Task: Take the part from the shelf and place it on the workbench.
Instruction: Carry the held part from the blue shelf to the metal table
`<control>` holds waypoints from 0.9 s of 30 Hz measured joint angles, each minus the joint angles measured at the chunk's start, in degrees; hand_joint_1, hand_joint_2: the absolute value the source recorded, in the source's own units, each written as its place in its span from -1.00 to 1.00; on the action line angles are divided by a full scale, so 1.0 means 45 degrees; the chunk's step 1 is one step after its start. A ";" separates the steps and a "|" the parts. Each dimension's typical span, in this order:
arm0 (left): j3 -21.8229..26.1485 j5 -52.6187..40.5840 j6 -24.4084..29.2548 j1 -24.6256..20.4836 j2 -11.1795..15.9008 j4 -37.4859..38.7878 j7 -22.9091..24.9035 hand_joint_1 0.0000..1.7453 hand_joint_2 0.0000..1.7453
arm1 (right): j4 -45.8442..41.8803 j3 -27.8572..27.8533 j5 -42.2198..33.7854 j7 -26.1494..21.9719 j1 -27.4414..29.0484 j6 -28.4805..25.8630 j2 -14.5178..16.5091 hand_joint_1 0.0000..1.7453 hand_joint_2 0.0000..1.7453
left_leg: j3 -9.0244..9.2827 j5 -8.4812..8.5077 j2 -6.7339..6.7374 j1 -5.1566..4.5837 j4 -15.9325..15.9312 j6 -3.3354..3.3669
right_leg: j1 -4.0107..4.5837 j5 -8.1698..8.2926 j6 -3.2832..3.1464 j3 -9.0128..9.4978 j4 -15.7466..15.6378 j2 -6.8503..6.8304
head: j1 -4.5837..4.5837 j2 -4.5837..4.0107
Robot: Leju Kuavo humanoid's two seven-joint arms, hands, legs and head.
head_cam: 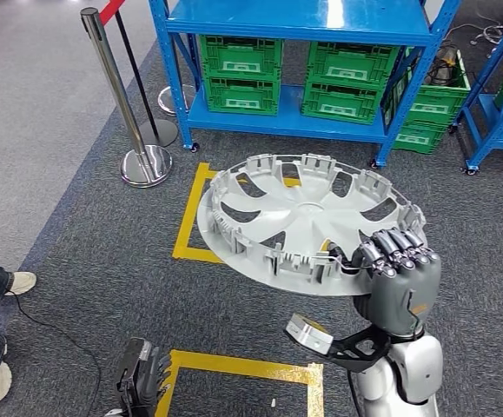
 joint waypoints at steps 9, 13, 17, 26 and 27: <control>0.0004 -0.0009 -0.0009 -0.0012 -0.0010 0.0008 -0.0023 -1.00 -1.00 | 0.0024 0.0059 -0.1920 0.0000 -0.0004 0.0000 0.0029 1.00 1.00 | 0.0015 0.0273 0.0244 0.0109 -0.0232 0.0363 | -0.0034 -0.0694 0.0232 -0.0540 0.0987 0.0053 | 0.0031 0.0000; 0.0005 -0.0030 -0.0010 0.0011 -0.0046 0.0018 -0.0029 -1.00 -1.00 | 0.0072 0.0045 -0.2371 0.0000 -0.0004 0.0000 0.0024 1.00 1.00 | -0.0075 0.0274 0.0582 0.0135 -0.0186 0.0357 | -0.0125 -0.1763 0.0376 -0.1539 0.3542 0.0014 | 0.0046 0.0000; 0.0004 -0.0046 -0.0010 0.0014 -0.0050 0.0025 -0.0029 -1.00 -1.00 | 0.0103 0.0056 -0.2589 -0.0001 -0.0011 0.0000 0.0025 1.00 1.00 | -0.0108 0.0050 0.0953 0.0171 0.0134 0.0048 | -0.0142 -0.0725 0.0429 0.0019 0.0961 -0.0718 | 0.0092 0.0000; 0.0000 -0.0117 -0.0011 0.0033 -0.0030 0.0032 -0.0049 -1.00 -1.00 | 0.0091 0.0132 -0.2799 0.0000 -0.0015 0.0000 0.0034 1.00 1.00 | -0.1193 -0.1706 0.0254 0.0264 0.3023 -0.0425 | -0.0099 -0.0590 -0.0348 0.0125 0.0492 0.0093 | -0.0010 0.0000; 0.0000 -0.0117 -0.0012 0.0062 -0.0036 0.0033 -0.0049 -1.00 -1.00 | 0.0091 0.0136 -0.2801 0.0000 -0.0015 0.0000 0.0033 1.00 1.00 | -0.1515 -0.1962 0.0172 0.0270 0.3741 -0.0428 | -0.0087 -0.0571 -0.0369 0.0099 0.0493 0.0272 | -0.0011 0.0000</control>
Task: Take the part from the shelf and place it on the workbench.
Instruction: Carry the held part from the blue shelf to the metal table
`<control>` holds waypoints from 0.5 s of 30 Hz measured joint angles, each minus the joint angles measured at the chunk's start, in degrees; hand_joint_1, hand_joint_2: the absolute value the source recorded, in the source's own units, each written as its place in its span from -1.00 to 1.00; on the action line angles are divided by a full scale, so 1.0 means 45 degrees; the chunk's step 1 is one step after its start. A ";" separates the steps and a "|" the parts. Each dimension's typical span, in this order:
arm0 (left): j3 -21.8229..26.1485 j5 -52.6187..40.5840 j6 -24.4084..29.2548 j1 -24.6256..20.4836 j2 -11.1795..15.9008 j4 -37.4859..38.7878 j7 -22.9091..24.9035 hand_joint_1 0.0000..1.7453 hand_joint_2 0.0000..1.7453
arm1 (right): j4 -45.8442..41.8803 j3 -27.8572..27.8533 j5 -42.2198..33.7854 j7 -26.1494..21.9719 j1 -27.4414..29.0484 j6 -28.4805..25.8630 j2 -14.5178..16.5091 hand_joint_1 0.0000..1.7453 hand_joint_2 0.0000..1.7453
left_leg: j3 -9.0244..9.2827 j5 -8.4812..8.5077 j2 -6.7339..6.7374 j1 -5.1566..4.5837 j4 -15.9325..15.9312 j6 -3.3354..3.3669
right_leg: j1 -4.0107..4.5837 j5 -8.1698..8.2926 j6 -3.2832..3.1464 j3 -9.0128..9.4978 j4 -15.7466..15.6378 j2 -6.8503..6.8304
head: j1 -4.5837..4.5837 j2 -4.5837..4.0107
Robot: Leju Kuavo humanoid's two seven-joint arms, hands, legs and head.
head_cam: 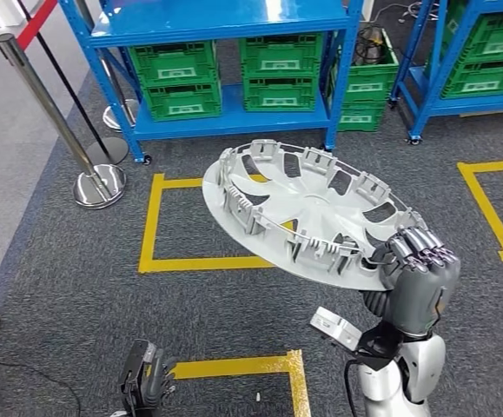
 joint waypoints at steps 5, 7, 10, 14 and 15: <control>-0.0005 -0.0015 0.0005 -0.0006 0.0001 0.0001 0.0000 -1.00 -1.00 | -0.0045 -0.0001 -0.0002 0.0000 -0.0003 0.0000 0.0001 1.00 1.00 | 0.1013 0.1522 -0.0822 -0.0007 -0.2258 0.0387 | 0.0041 0.0124 0.0056 -0.0070 0.0011 0.0895 | 0.0028 0.0000; -0.0006 -0.0027 0.0010 -0.0006 0.0038 0.0005 0.0004 -1.00 -1.00 | -0.0098 -0.0001 0.0007 -0.0001 -0.0003 0.0000 0.0001 1.00 1.00 | 0.1404 0.1774 -0.1390 -0.0030 -0.3187 0.0553 | -0.0052 0.0215 0.0195 -0.0192 0.0018 0.1182 | 0.0011 0.0000; -0.0005 -0.0046 0.0014 -0.0034 0.0016 0.0010 0.0011 -1.00 -1.00 | -0.0228 -0.0053 0.0012 0.0002 0.0013 0.0000 0.0000 1.00 1.00 | 0.1467 0.1838 -0.1066 -0.0020 -0.3488 0.0553 | -0.0108 0.0326 0.0468 -0.0411 -0.0002 0.1373 | -0.0045 0.0000; 0.0010 -0.0095 0.0012 -0.0036 -0.0009 0.0011 -0.0006 -1.00 -1.00 | -0.0351 -0.0106 -0.0040 0.0001 0.0013 0.0000 -0.0005 1.00 1.00 | 0.1500 0.2001 -0.0284 0.0049 -0.3739 0.0581 | -0.0045 -0.0965 0.0719 -0.1401 0.2049 -0.0030 | 0.0085 0.0000; 0.0010 -0.0104 0.0012 -0.0016 -0.0015 0.0013 -0.0005 -1.00 -1.00 | -0.0358 -0.0117 -0.0051 0.0000 0.0017 0.0000 -0.0005 1.00 1.00 | 0.1482 0.2000 -0.0073 0.0047 -0.3730 0.0579 | -0.0057 -0.1276 0.0780 -0.1696 0.2776 -0.0144 | 0.0087 0.0000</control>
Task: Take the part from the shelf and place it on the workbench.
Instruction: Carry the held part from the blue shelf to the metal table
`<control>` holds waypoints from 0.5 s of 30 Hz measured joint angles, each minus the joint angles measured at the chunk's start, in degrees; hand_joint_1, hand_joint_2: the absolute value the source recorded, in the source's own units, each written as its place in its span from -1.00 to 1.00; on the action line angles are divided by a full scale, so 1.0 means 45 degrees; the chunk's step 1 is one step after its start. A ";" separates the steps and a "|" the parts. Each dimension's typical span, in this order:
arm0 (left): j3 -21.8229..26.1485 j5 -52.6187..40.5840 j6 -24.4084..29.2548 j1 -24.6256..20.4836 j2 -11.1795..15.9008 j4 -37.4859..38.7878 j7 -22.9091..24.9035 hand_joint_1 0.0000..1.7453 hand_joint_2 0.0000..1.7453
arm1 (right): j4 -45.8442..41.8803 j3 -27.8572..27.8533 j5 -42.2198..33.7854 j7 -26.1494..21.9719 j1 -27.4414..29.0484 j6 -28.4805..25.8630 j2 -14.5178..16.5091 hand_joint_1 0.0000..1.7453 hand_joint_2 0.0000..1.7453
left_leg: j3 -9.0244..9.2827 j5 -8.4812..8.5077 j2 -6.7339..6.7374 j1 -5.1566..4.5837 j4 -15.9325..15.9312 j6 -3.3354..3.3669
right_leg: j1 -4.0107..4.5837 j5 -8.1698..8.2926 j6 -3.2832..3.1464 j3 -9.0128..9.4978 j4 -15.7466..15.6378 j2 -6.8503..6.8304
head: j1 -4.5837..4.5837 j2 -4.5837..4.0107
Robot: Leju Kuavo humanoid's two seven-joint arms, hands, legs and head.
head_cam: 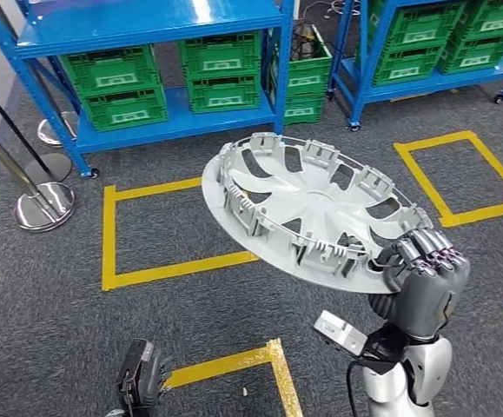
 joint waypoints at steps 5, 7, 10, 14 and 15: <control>0.0000 -0.0007 0.0000 -0.0061 -0.0033 0.0006 -0.0001 -1.00 -1.00 | -0.0044 -0.0079 -0.0056 0.0010 0.0014 0.0000 -0.0001 1.00 1.00 | -0.0006 -0.0083 0.0880 -0.0038 0.0081 -0.0132 | 0.0018 0.0931 0.0029 0.1449 -0.1967 -0.0637 | 0.0003 0.0000; -0.0002 -0.0012 -0.0007 -0.0085 -0.0035 0.0006 -0.0001 -1.00 -1.00 | -0.0089 -0.0075 -0.0092 0.0006 0.0013 0.0000 0.0001 1.00 1.00 | -0.0014 -0.0125 0.1100 -0.0113 0.0166 -0.0256 | 0.0096 0.1106 -0.0161 0.1995 -0.2895 -0.0926 | -0.0014 0.0000; -0.0005 -0.0017 -0.0015 -0.0129 -0.0039 0.0006 0.0003 -1.00 -1.00 | -0.0114 -0.0080 -0.0143 0.0009 0.0015 0.0000 0.0001 1.00 1.00 | -0.0019 -0.0174 0.1287 -0.0128 0.0250 -0.0409 | 0.0099 0.1167 -0.0418 0.1925 -0.2932 -0.0613 | -0.0023 0.0000; -0.0005 -0.0027 -0.0019 -0.0147 -0.0028 0.0007 -0.0001 -1.00 -1.00 | -0.0165 -0.0061 -0.0161 0.0006 0.0007 0.0000 0.0006 1.00 1.00 | -0.0887 -0.1499 0.0183 0.0002 0.2385 -0.0611 | 0.0010 0.1280 -0.0669 0.1846 -0.2971 -0.0107 | -0.0081 0.0000; -0.0005 -0.0027 -0.0019 -0.0115 -0.0024 0.0010 0.0001 -1.00 -1.00 | -0.0166 -0.0057 -0.0161 0.0004 0.0007 0.0000 0.0006 1.00 1.00 | -0.1264 -0.1835 0.0078 0.0009 0.3244 -0.0627 | 0.0016 0.1300 -0.0695 0.1822 -0.2968 0.0054 | -0.0084 0.0000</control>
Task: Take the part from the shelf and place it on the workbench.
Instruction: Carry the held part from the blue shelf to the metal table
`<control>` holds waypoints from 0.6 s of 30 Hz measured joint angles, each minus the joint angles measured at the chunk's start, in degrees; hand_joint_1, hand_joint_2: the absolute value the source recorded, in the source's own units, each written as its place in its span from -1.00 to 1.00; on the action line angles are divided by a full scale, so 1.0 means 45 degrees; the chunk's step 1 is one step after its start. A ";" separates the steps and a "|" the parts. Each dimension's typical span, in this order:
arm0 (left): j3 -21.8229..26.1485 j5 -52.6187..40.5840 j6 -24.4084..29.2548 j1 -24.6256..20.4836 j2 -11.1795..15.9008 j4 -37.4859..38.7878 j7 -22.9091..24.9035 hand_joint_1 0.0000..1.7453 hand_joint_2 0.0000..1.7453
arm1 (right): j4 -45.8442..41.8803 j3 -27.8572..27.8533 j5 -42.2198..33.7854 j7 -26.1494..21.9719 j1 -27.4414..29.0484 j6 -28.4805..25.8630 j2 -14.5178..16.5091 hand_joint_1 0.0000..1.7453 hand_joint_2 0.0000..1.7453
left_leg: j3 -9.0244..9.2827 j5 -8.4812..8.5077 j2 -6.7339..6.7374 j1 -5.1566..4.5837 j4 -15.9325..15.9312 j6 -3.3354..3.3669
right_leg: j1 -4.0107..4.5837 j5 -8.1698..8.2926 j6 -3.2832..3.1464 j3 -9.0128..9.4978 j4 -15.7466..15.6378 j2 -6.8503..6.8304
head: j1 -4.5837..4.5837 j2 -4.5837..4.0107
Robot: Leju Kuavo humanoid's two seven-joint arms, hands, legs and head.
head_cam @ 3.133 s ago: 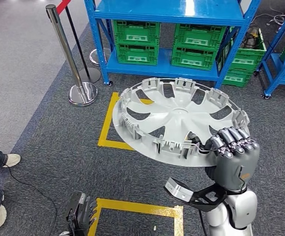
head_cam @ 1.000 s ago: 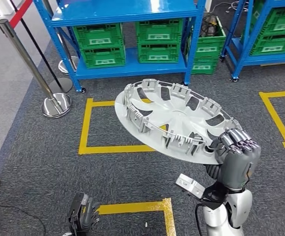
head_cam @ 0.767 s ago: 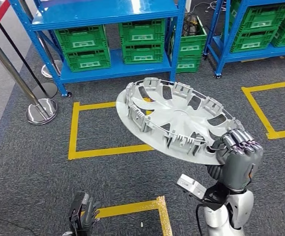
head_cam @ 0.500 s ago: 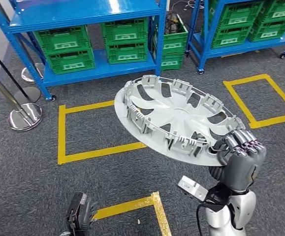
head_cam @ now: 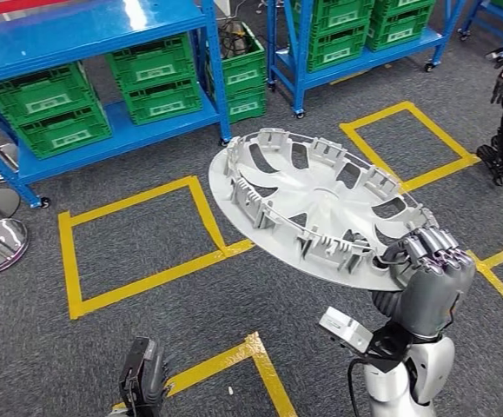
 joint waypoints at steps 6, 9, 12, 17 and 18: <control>0.0000 0.0000 0.0000 0.0017 0.0020 0.0013 0.0002 -1.00 -1.00 | -0.0002 0.0002 0.0001 -0.0004 -0.0005 0.0000 0.0000 1.00 1.00 | 0.0996 0.1485 -0.0815 0.0043 -0.2179 0.0201 | 0.0007 0.0120 0.0121 -0.0080 0.0073 0.1052 | 0.0016 0.0000; 0.0000 0.0000 0.0000 0.0005 0.0012 0.0016 0.0012 -1.00 -1.00 | -0.0007 0.0005 0.0002 0.0003 -0.0010 0.0000 -0.0002 1.00 1.00 | 0.1235 0.1551 -0.1087 0.0030 -0.2910 0.0256 | -0.0063 0.0276 0.0376 -0.0316 0.0081 0.1461 | -0.0014 0.0000; 0.0012 -0.0008 0.0001 -0.0059 -0.0002 0.0016 0.0012 -1.00 -1.00 | -0.0038 -0.0023 0.0004 -0.0002 -0.0007 0.0000 -0.0005 1.00 1.00 | 0.1220 0.1687 -0.0646 0.0065 -0.3026 0.0418 | -0.0050 0.0076 0.0576 -0.0654 0.0402 0.1063 | 0.0033 0.0000; 0.0019 -0.0071 0.0005 -0.0022 -0.0010 0.0027 0.0036 -1.00 -1.00 | -0.0094 -0.0049 0.0040 -0.0002 -0.0006 0.0000 -0.0005 1.00 1.00 | 0.1183 0.1729 0.0253 0.0032 -0.3055 0.0534 | -0.0011 -0.1395 0.0741 -0.1973 0.3501 -0.0099 | 0.0135 0.0000; 0.0019 -0.0095 0.0005 -0.0039 -0.0013 0.0029 0.0053 -1.00 -1.00 | -0.0123 -0.0067 0.0058 0.0004 -0.0001 0.0000 -0.0005 1.00 1.00 | 0.1182 0.1721 0.0434 0.0031 -0.3049 0.0524 | -0.0013 -0.1221 0.0746 -0.1830 0.3343 -0.0154 | 0.0136 0.0000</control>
